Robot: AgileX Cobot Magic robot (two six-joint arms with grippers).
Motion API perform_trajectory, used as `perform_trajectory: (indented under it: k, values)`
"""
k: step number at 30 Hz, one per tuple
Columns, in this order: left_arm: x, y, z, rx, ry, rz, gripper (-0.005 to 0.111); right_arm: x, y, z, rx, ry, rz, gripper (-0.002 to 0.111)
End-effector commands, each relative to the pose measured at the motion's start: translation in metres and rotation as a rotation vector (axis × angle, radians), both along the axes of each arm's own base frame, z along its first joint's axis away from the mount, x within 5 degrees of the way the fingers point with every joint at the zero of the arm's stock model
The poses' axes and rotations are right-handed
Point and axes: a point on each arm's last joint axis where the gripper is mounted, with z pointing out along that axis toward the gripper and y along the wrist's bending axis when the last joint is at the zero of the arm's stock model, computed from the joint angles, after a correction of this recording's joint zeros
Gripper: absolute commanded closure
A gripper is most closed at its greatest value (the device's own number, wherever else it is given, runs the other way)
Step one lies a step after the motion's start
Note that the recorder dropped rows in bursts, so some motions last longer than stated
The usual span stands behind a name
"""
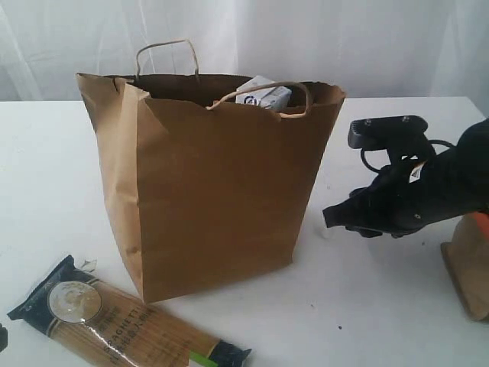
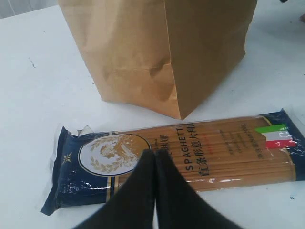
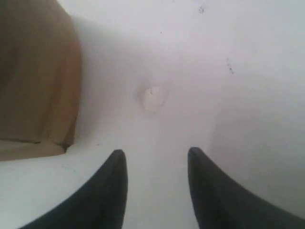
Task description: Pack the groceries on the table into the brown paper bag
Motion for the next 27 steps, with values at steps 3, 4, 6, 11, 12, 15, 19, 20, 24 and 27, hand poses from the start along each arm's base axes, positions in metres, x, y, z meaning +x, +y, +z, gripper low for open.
perform_trajectory:
  k: [3, 4, 6, 11, 12, 15, 19, 20, 24, 27]
  values:
    - [-0.001, 0.0, -0.001, -0.011, 0.002, -0.001, 0.107, 0.019, 0.001, -0.013, -0.016, -0.035, -0.004, 0.069]
    - [-0.001, 0.0, -0.001, -0.011, 0.002, -0.001, 0.107, 0.022, 0.002, -0.014, -0.015, -0.035, -0.006, 0.069]
    - [-0.001, 0.0, -0.001, -0.011, 0.002, -0.001, 0.107, 0.025, 0.003, -0.018, -0.013, -0.033, -0.01, 0.069]
    - [-0.001, 0.0, -0.001, -0.011, 0.002, -0.001, 0.107, 0.036, 0.007, -0.029, -0.011, -0.007, -0.021, 0.068]
    - [-0.001, 0.0, -0.001, -0.011, 0.002, -0.001, 0.107, 0.038, 0.008, -0.031, -0.012, -0.005, -0.021, 0.068]
    - [-0.001, 0.0, -0.001, -0.011, 0.002, -0.001, 0.107, 0.044, 0.009, -0.04, -0.017, 0.004, -0.024, 0.066]
    - [-0.001, 0.0, -0.001, -0.011, 0.002, -0.001, 0.107, 0.049, 0.011, -0.052, -0.025, 0.025, -0.027, 0.06]
    - [-0.001, 0.0, -0.001, -0.011, 0.002, -0.001, 0.107, 0.05, 0.011, -0.054, -0.025, 0.031, -0.028, 0.059]
    - [-0.001, 0.0, -0.001, -0.011, 0.002, -0.001, 0.107, 0.049, 0.02, -0.059, -0.029, 0.037, -0.005, 0.059]
    - [-0.001, 0.0, -0.001, -0.011, 0.002, -0.001, 0.107, 0.049, 0.025, -0.063, -0.031, 0.035, 0.008, 0.059]
